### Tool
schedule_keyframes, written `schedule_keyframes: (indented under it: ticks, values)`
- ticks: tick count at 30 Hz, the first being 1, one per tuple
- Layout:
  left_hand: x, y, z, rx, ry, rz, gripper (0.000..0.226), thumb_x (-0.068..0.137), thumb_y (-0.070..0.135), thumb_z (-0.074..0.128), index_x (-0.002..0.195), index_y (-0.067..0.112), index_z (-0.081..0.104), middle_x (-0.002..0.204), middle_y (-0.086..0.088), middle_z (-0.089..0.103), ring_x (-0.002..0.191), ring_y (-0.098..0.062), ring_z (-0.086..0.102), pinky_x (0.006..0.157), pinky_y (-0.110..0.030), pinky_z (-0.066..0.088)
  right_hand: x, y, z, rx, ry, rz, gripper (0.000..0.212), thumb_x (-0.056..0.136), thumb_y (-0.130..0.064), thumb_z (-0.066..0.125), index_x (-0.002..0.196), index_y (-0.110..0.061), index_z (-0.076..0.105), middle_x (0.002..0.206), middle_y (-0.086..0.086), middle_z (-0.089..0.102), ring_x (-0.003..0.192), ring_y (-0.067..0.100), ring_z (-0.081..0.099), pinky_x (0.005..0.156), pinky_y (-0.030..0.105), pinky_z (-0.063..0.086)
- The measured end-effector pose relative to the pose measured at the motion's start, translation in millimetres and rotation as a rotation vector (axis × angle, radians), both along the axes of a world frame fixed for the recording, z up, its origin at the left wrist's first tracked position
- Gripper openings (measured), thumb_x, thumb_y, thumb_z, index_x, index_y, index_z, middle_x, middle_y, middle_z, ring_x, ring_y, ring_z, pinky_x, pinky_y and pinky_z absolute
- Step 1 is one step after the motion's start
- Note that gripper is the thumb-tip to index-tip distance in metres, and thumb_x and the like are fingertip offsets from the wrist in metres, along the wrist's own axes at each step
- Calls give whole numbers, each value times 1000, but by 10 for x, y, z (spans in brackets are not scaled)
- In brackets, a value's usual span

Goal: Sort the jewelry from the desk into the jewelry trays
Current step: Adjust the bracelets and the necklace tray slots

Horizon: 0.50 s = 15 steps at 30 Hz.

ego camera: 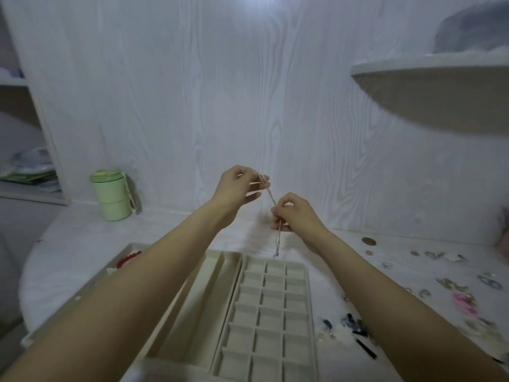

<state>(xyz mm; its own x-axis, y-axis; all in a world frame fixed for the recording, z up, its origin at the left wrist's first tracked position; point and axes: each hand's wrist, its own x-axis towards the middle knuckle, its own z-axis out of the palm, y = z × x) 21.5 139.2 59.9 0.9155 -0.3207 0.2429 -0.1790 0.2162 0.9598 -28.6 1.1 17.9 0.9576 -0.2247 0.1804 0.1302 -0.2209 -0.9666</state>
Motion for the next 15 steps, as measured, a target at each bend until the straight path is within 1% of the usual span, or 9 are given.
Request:
schedule_keyframes:
  ticks: [2, 4, 7, 9, 11, 13, 15]
  values:
    - [-87, 127, 76, -87, 20, 23, 11, 96, 7, 44, 87, 7, 49, 87, -7, 67, 82, -19, 69, 76, -31, 55, -115, 62, 62, 13, 2, 34, 14, 91, -9, 60, 80, -8, 51, 67, 7, 58, 57, 18, 57, 60, 25, 53]
    - [-174, 246, 133, -139, 40, 49, 10, 97, 6, 43, 90, 6, 48, 81, -7, 60, 77, -19, 67, 76, -33, 57, -219, 104, 91, -14, 21, 74, 14, 91, -13, 62, 79, -9, 56, 68, 5, 59, 57, 17, 55, 62, 25, 51]
    - [-331, 408, 179, -177, 57, 75, 15, 98, 4, 41, 86, 7, 48, 73, -6, 48, 63, -15, 54, 71, -31, 59, -342, 162, 52, -107, 56, 109, 12, 91, -13, 61, 79, -10, 62, 67, 4, 57, 53, 14, 51, 61, 26, 47]
    - [-435, 519, 191, -131, 38, 115, 17, 97, 4, 41, 82, 9, 47, 72, -5, 47, 59, -13, 48, 63, -27, 57, -410, 216, 8, -131, 80, 132, 14, 92, -16, 60, 81, -8, 66, 67, 2, 55, 53, 14, 50, 59, 24, 45]
    - [-528, 659, 175, -55, 2, 161, 18, 96, 4, 42, 80, 10, 46, 72, -4, 47, 58, -12, 45, 56, -23, 52, -477, 282, -24, -110, 116, 163, 18, 92, -19, 60, 84, -5, 69, 67, 2, 54, 54, 14, 50, 56, 22, 44]
    - [-583, 800, 148, 15, -46, 210, 17, 95, 4, 43, 81, 11, 48, 73, -4, 48, 58, -13, 45, 54, -22, 47, -518, 326, -53, -112, 150, 187, 18, 92, -20, 61, 88, -7, 72, 68, 2, 54, 54, 13, 51, 57, 22, 43]
    - [-628, 965, 103, 79, -82, 253, 19, 94, 1, 43, 81, 12, 51, 74, -4, 50, 58, -13, 45, 53, -22, 45, -568, 403, -88, -99, 174, 203, 16, 93, -18, 59, 94, -9, 72, 73, 2, 58, 57, 12, 54, 53, 19, 41]
